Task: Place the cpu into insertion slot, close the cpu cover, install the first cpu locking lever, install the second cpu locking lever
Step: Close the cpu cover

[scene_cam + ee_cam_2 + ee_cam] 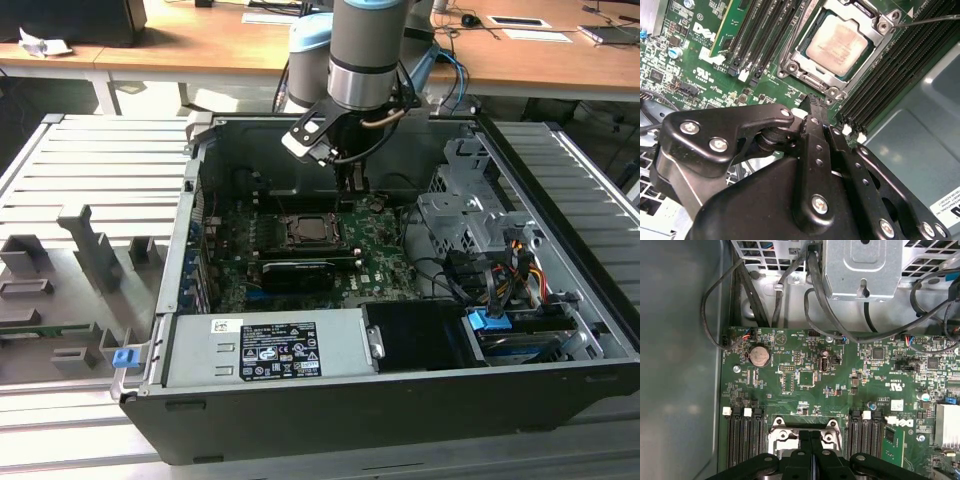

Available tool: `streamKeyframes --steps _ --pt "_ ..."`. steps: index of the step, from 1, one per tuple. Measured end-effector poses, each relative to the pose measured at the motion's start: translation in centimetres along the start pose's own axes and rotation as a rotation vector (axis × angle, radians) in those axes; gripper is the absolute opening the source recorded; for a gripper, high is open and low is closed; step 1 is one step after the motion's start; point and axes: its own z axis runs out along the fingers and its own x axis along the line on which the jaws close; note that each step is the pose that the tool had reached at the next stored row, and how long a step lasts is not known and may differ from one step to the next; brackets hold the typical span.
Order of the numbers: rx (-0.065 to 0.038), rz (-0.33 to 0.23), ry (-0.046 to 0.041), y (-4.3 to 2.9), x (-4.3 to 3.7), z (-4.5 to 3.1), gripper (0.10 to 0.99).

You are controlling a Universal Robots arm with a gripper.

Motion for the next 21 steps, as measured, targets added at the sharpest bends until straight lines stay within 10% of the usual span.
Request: streamKeyframes --steps 21 --pt "0.0 -0.005 0.0029 -1.81 0.05 0.78 0.106"
